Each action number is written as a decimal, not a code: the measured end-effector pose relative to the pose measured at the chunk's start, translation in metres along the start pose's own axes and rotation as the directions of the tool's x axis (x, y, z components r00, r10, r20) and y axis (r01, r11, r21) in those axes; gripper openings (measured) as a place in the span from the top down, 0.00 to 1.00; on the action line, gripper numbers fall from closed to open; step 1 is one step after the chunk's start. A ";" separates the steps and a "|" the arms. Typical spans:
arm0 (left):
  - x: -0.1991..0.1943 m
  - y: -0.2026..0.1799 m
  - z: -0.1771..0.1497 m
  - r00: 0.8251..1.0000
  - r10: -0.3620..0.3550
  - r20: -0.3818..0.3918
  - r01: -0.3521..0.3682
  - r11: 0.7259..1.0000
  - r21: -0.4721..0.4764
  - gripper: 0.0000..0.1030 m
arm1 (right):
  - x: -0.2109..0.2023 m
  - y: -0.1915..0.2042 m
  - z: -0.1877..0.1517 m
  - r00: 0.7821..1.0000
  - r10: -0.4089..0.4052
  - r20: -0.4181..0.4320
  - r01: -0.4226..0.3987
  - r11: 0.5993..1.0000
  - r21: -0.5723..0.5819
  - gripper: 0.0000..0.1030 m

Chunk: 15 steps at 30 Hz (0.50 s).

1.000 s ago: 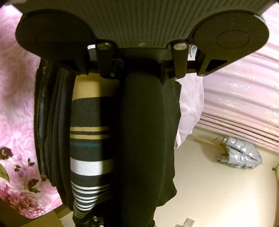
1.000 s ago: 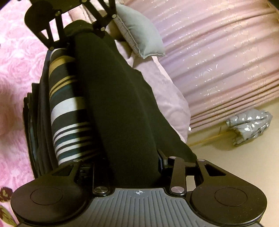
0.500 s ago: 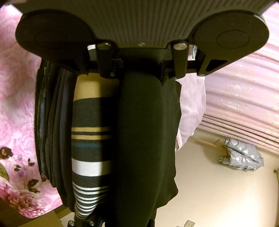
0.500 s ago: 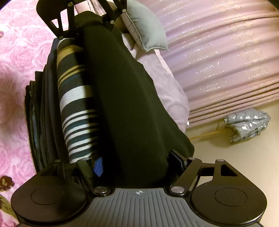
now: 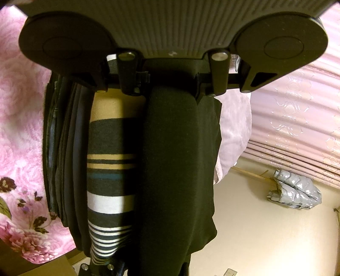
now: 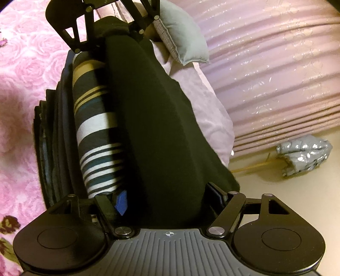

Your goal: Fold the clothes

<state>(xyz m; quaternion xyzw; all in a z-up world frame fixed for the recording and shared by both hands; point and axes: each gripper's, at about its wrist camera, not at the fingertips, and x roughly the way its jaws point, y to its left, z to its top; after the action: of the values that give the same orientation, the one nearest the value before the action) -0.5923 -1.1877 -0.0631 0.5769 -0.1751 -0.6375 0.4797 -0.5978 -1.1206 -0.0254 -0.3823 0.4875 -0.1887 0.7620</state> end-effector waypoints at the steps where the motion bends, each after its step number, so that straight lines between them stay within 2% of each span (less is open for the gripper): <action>1: 0.000 0.000 0.000 1.000 0.000 0.001 0.000 1.000 0.002 0.71 | 0.001 -0.002 -0.001 1.000 0.003 -0.004 -0.003 1.000 0.011 0.50; 4: 0.000 0.000 0.000 1.000 0.001 0.004 -0.001 1.000 0.001 0.71 | 0.004 -0.006 -0.003 1.000 0.012 -0.015 -0.011 0.999 0.044 0.60; 7: -0.003 -0.002 0.002 1.000 0.006 0.013 -0.006 1.000 0.003 0.71 | 0.000 -0.011 -0.005 1.000 0.011 0.000 -0.011 0.998 0.062 0.65; 12: -0.014 -0.010 0.006 0.999 0.018 0.038 -0.019 1.000 0.024 0.72 | -0.019 -0.035 -0.005 0.999 -0.047 0.025 0.044 0.994 0.104 0.66; 15: -0.021 -0.015 0.008 0.998 0.025 0.054 -0.027 0.999 0.036 0.72 | -0.025 -0.027 -0.012 0.999 -0.039 0.012 0.038 0.992 0.117 0.66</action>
<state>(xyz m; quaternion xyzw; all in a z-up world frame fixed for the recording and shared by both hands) -0.6079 -1.1665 -0.0605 0.5660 -0.2069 -0.6430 0.4726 -0.6178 -1.1259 0.0076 -0.3477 0.4626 -0.2288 0.7828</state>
